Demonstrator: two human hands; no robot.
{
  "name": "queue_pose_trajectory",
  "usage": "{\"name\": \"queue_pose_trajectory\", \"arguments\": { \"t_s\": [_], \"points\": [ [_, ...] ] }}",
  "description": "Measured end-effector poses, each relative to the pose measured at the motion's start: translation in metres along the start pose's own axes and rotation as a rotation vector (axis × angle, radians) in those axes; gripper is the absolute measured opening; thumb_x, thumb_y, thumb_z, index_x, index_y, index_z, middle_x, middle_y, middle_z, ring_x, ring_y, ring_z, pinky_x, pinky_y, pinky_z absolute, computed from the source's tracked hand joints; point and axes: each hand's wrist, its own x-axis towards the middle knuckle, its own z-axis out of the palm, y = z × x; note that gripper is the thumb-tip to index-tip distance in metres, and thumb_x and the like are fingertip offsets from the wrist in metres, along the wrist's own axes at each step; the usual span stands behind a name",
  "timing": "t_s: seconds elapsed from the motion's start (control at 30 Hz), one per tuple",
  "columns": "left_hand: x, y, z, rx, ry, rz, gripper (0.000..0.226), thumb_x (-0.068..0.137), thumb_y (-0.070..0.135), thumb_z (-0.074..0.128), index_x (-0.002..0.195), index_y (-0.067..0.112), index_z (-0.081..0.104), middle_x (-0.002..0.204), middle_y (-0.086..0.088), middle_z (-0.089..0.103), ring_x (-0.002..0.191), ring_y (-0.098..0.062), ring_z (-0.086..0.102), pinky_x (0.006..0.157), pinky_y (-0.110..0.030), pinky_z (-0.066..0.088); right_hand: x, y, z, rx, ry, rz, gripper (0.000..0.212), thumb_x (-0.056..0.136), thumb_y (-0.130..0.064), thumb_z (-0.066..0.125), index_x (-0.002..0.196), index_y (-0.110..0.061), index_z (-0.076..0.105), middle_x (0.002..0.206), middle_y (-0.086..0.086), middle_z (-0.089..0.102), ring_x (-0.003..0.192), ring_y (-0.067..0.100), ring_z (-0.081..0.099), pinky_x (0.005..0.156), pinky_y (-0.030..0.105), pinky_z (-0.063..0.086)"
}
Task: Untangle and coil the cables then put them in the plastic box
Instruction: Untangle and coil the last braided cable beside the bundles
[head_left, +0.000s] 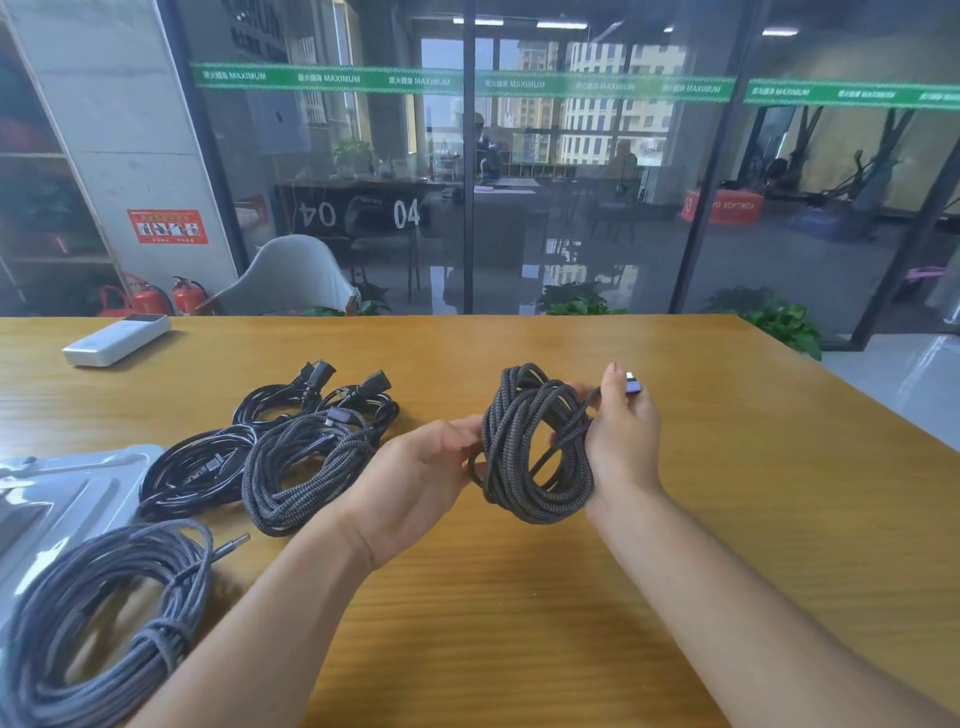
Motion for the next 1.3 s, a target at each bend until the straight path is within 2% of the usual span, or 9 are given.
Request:
{"name": "queue_pose_trajectory", "arguments": {
  "t_s": [0.13, 0.23, 0.37, 0.43, 0.67, 0.83, 0.97, 1.13, 1.3],
  "points": [
    [0.003, -0.004, 0.014, 0.105, 0.096, -0.017, 0.052, 0.103, 0.054, 0.047, 0.133, 0.018, 0.071, 0.129, -0.001, 0.073, 0.123, -0.026, 0.063, 0.114, -0.044, 0.041, 0.007, 0.005, 0.0, -0.048, 0.037, -0.057, 0.033, 0.11, -0.046, 0.043, 0.103, -0.014, 0.047, 0.077, -0.003, 0.076, 0.062, 0.03, 0.055, 0.062, 0.047, 0.053],
    [0.005, -0.007, 0.015, 0.124, 0.263, 0.016, 0.073, 0.093, 0.048, 0.075, 0.154, 0.02, 0.046, 0.126, 0.003, 0.075, 0.125, -0.014, 0.065, 0.119, -0.046, 0.037, 0.012, 0.006, -0.002, -0.085, 0.082, -0.084, 0.031, 0.11, -0.047, 0.042, 0.103, -0.018, 0.047, 0.078, -0.004, 0.077, 0.069, 0.03, 0.057, 0.066, 0.053, 0.055],
    [0.002, -0.005, 0.016, 0.233, 0.281, 0.078, 0.079, 0.083, 0.041, 0.084, 0.151, 0.028, 0.046, 0.114, 0.001, 0.078, 0.113, -0.015, 0.071, 0.103, -0.035, 0.051, 0.012, 0.005, -0.003, -0.123, 0.112, -0.11, 0.03, 0.111, -0.046, 0.041, 0.1, -0.019, 0.047, 0.077, -0.007, 0.077, 0.065, 0.034, 0.058, 0.063, 0.046, 0.054],
    [0.003, -0.007, 0.02, 0.27, 0.303, 0.096, 0.071, 0.081, 0.03, 0.087, 0.143, 0.029, 0.052, 0.109, 0.003, 0.079, 0.105, -0.015, 0.074, 0.087, -0.028, 0.059, 0.01, 0.008, 0.0, -0.138, 0.109, -0.123, 0.031, 0.11, -0.046, 0.042, 0.099, -0.019, 0.048, 0.079, -0.006, 0.077, 0.072, 0.047, 0.063, 0.067, 0.055, 0.059],
    [0.005, -0.017, 0.018, 0.13, 0.261, 0.076, 0.056, 0.097, 0.003, 0.069, 0.138, 0.034, 0.049, 0.115, -0.003, 0.078, 0.109, -0.019, 0.074, 0.089, -0.026, 0.059, 0.011, 0.02, 0.001, -0.167, 0.069, -0.132, 0.03, 0.11, -0.046, 0.044, 0.104, -0.017, 0.051, 0.084, -0.005, 0.077, 0.08, 0.044, 0.072, 0.069, 0.059, 0.061],
    [0.011, -0.034, 0.008, 0.323, 0.371, 0.035, 0.064, 0.099, 0.033, 0.07, 0.156, 0.035, 0.041, 0.134, 0.009, 0.068, 0.126, -0.012, 0.064, 0.111, -0.041, 0.05, 0.021, 0.041, -0.003, -0.283, -0.024, -0.108, 0.018, 0.107, -0.044, 0.051, 0.114, -0.028, 0.054, 0.087, -0.005, 0.074, 0.08, 0.026, 0.065, 0.075, 0.049, 0.058],
    [0.016, -0.038, -0.002, 0.578, 0.469, 0.002, 0.062, 0.104, 0.04, 0.06, 0.16, 0.034, 0.035, 0.151, 0.008, 0.051, 0.14, -0.01, 0.047, 0.114, -0.028, 0.037, 0.027, 0.051, -0.008, -0.526, -0.141, -0.21, 0.029, 0.105, -0.046, 0.055, 0.133, -0.037, 0.052, 0.101, -0.007, 0.072, 0.09, 0.01, 0.063, 0.079, 0.029, 0.052],
    [0.016, -0.049, -0.015, 0.869, 0.451, -0.089, 0.056, 0.11, 0.043, 0.041, 0.162, 0.024, 0.033, 0.159, -0.004, 0.045, 0.149, -0.023, 0.036, 0.122, -0.037, 0.031, 0.026, 0.056, -0.008, -0.85, -0.348, -0.301, 0.038, 0.108, -0.045, 0.049, 0.144, -0.035, 0.052, 0.105, -0.014, 0.064, 0.1, 0.011, 0.067, 0.085, 0.035, 0.054],
    [0.011, -0.046, -0.012, 0.839, 0.39, -0.029, 0.069, 0.105, 0.061, 0.036, 0.164, 0.026, 0.028, 0.166, 0.004, 0.031, 0.155, -0.014, 0.021, 0.126, -0.037, 0.02, 0.016, 0.048, -0.013, -0.839, -0.481, -0.275, 0.056, 0.109, -0.049, 0.042, 0.161, -0.042, 0.025, 0.126, -0.022, 0.056, 0.118, 0.007, 0.06, 0.1, 0.034, 0.049]
  ]
}}
